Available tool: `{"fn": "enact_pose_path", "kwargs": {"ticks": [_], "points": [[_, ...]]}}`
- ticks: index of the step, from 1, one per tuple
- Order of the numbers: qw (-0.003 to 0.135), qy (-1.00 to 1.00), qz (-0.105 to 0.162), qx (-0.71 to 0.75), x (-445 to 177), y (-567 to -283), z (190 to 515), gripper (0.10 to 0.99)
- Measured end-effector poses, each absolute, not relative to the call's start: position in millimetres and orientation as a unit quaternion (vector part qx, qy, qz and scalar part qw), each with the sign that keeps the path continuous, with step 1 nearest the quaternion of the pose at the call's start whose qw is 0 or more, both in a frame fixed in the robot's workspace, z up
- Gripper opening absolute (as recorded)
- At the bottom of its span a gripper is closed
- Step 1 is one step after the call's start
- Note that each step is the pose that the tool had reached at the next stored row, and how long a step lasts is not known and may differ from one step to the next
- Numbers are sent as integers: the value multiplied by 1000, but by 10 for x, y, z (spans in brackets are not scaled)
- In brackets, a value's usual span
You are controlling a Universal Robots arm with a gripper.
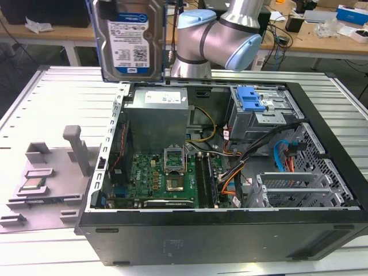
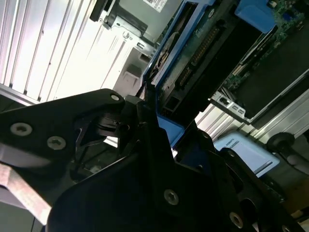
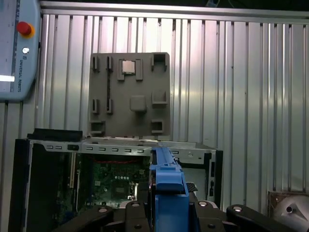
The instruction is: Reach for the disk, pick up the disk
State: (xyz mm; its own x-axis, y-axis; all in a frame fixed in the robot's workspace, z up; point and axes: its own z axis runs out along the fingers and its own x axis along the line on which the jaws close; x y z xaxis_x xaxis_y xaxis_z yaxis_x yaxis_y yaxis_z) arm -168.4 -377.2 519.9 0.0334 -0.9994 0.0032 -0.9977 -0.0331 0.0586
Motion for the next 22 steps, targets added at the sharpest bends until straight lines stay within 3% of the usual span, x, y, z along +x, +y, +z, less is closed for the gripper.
{"fn": "enact_pose_path", "kwargs": {"ticks": [22], "points": [[23,-695,-20,718,-681,-3771,5200,365]]}}
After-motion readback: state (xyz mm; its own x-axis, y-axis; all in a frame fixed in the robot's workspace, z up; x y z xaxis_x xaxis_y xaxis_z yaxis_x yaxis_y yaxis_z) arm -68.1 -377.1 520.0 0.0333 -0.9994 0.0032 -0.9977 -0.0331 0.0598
